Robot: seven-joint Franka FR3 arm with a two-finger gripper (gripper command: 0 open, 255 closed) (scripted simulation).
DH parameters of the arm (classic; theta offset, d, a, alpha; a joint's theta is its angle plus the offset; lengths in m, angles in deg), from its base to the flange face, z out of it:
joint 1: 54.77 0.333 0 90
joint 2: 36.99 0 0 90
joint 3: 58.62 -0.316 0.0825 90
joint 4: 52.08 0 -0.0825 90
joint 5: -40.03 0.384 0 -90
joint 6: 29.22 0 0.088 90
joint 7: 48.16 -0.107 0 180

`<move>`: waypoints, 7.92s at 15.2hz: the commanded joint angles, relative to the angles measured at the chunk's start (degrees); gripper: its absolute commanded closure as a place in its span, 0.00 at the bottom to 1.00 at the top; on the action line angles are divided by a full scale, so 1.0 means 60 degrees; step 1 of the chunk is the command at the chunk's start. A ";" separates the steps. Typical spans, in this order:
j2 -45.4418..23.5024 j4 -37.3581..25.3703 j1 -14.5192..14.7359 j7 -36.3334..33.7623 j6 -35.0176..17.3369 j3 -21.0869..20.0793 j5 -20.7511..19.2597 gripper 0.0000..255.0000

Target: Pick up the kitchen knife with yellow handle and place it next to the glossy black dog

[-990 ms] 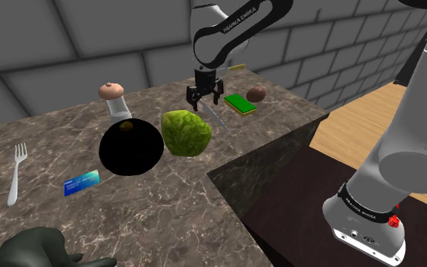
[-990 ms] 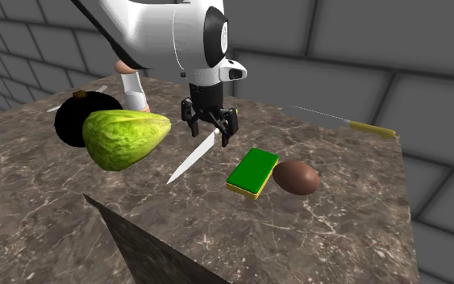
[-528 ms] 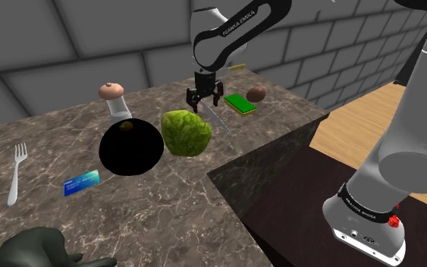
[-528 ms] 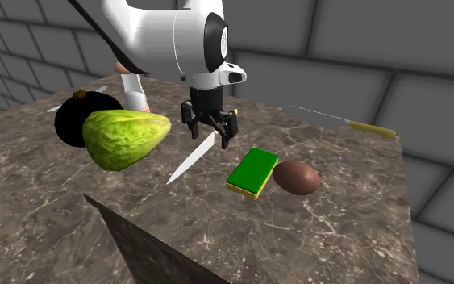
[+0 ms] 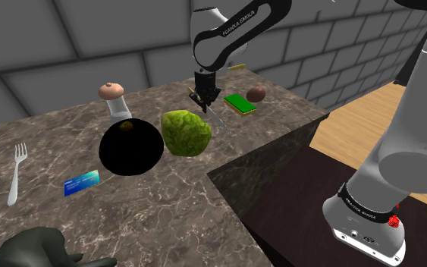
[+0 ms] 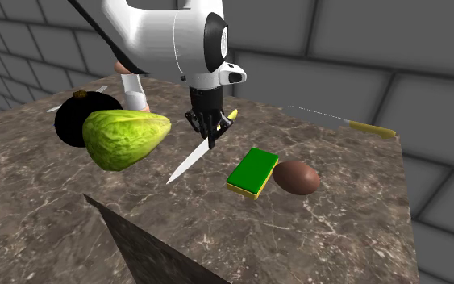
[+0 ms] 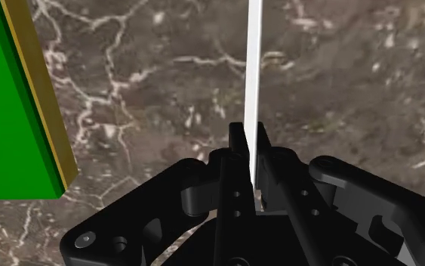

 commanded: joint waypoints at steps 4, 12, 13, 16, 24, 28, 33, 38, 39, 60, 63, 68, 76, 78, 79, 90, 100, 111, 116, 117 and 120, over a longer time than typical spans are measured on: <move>0.0065 -0.0048 -0.0003 0.0011 0.0114 -0.0004 0.0016 1.00; 0.0527 -0.0528 -0.0021 0.0089 0.1049 -0.0025 0.0120 1.00; 0.0577 -0.0597 -0.0022 0.0097 0.1167 -0.0027 0.0131 1.00; 0.0716 -0.0818 -0.0026 0.0120 0.1525 -0.0031 0.0161 1.00; 0.1003 -0.1502 -0.0034 0.0168 0.2492 -0.0037 0.0222 1.00; 0.1100 -0.1898 -0.0035 0.0186 0.2984 -0.0039 0.0243 1.00; 0.1176 -0.2447 -0.0035 0.0202 0.3608 -0.0041 0.0259 1.00; 0.1200 -0.3059 -0.0033 0.0212 0.4244 -0.0044 0.0266 1.00; 0.1198 -0.3190 -0.0032 0.0213 0.4373 -0.0045 0.0267 1.00; 0.2018 -0.4148 0.0432 -0.0626 0.6150 -0.0455 0.0382 1.00; 0.2592 -0.3491 0.0694 -0.1151 0.6060 -0.0724 0.0502 1.00; 0.3374 -0.2668 0.1134 -0.2072 0.5993 -0.1236 0.0733 1.00; 0.4161 -0.1975 0.1850 -0.3682 0.6016 -0.2203 0.1134 1.00; 0.4263 -0.1914 0.2027 -0.4114 0.6034 -0.2474 0.1227 1.00; 0.4299 -0.1900 0.2114 -0.4335 0.6043 -0.2613 0.1270 1.00; 0.3951 -0.2463 0.3028 -0.7015 0.6157 -0.4370 0.1432 1.00; 0.3557 -0.2119 0.3404 -0.8158 0.5430 -0.5169 0.1319 1.00; 0.3635 -0.0641 0.3458 -0.8122 0.4016 -0.5229 0.1401 1.00; 0.3563 -0.0059 0.3476 -0.8154 0.3375 -0.5290 0.1379 1.00; 0.3540 0.0051 0.3479 -0.8164 0.3246 -0.5304 0.1370 1.00; 0.3457 0.0369 0.3486 -0.8204 0.2861 -0.5350 0.1332 1.00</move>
